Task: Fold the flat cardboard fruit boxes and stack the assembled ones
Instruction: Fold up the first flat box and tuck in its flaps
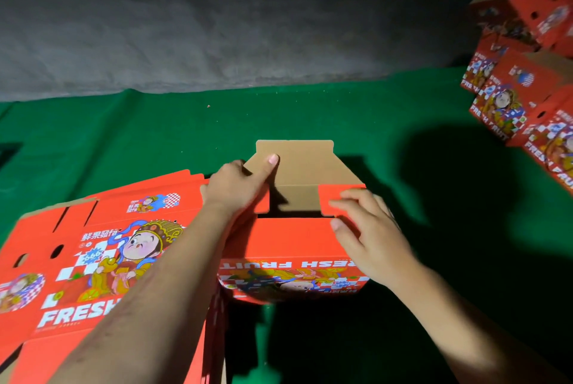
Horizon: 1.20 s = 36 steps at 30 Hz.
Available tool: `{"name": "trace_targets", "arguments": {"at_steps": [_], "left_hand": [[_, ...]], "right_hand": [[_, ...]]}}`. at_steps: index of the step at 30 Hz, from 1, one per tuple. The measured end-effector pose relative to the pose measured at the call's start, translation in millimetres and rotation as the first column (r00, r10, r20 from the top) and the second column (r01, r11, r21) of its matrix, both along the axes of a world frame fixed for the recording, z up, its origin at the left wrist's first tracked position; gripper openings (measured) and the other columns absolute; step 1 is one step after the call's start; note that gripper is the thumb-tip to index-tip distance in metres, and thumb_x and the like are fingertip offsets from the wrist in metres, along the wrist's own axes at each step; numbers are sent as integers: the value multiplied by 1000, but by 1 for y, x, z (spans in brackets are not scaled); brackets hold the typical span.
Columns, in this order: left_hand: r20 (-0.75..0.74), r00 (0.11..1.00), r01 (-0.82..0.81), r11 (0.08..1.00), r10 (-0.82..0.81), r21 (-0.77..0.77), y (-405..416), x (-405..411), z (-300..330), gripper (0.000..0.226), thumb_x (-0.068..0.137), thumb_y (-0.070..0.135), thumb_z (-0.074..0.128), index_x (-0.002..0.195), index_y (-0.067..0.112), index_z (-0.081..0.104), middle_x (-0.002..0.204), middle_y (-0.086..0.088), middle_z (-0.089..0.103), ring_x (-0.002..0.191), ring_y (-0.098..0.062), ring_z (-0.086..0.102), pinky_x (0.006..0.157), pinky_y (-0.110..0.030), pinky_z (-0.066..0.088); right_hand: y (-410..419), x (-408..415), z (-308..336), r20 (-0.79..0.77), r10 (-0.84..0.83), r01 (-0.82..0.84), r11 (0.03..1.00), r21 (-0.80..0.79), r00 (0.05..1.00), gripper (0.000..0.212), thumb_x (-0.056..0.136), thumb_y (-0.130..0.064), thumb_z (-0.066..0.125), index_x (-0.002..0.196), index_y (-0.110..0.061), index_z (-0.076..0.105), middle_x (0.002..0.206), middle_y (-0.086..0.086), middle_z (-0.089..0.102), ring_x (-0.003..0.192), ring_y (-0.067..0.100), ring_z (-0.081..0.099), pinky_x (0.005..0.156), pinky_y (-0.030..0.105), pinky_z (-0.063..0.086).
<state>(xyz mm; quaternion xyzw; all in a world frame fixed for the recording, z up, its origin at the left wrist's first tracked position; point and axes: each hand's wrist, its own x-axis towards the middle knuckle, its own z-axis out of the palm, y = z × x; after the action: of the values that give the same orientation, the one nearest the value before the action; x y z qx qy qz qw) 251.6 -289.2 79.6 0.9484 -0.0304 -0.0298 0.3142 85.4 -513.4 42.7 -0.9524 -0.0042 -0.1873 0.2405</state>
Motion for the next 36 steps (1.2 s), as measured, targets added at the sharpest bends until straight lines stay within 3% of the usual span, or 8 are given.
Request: {"name": "trace_targets", "arguments": {"at_steps": [5,9,16,20,23,26,30,36], "left_hand": [[281,821,560,797,-498,-225,23,-8,-13,61,98,67,39,123,20,69,120,1,61,122,-17,55,110,-37,39],[244,828,548,822,-505,-158,35,-19,-12,55,94,71,32,108,40,75,127,26,61,126,0,48,116,-41,23],[38,957,250,881,-289,401,23,-29,-11,84,75,84,60,139,35,37,139,1,48,138,-29,38,115,-58,24],[76,976,151,880,-206,451,10,-36,-18,87,70,78,72,137,31,41,136,-5,42,130,-35,41,100,-57,48],[110,978,173,985,-174,19,21,-27,-16,83,82,66,73,147,23,44,140,-10,47,129,-31,48,109,-45,44],[-222,974,-169,811,49,-560,36,-21,-17,70,95,63,57,148,17,50,146,-11,56,132,-24,52,116,-36,36],[-386,922,-234,779,-12,-582,36,-43,-22,59,89,81,45,121,35,62,129,16,50,119,-9,47,102,-30,29],[-58,981,-154,564,185,-811,17,-68,-6,30,87,60,70,81,33,59,74,24,59,75,-1,52,75,-30,38]], "right_hand": [[0,12,10,-118,-32,47,991,123,992,42,104,-49,37,121,-24,65,121,-6,53,115,18,46,102,32,33],[1,33,28,-218,-108,215,801,558,970,61,96,-70,27,110,-23,64,115,-1,47,120,16,48,105,29,28],[0,51,25,-453,-83,77,997,-31,888,99,80,-65,73,157,-37,18,163,-11,13,151,20,4,119,49,25],[20,69,25,-451,-375,188,894,-406,810,93,70,-79,71,142,-37,31,138,-5,31,130,27,24,93,44,42],[15,73,23,-414,-267,199,959,-200,870,77,82,-82,55,142,-35,41,136,-1,34,132,29,23,99,44,40],[-4,71,28,-460,-219,404,843,355,861,69,91,-74,49,148,-37,46,148,5,35,140,34,34,116,39,30],[-17,48,30,-623,-45,478,685,550,781,72,84,-70,66,143,-32,48,131,2,62,111,27,66,102,48,53],[-31,21,46,-84,-182,199,846,494,980,94,61,-49,88,140,-45,37,131,-8,55,113,13,58,98,30,44]]}}
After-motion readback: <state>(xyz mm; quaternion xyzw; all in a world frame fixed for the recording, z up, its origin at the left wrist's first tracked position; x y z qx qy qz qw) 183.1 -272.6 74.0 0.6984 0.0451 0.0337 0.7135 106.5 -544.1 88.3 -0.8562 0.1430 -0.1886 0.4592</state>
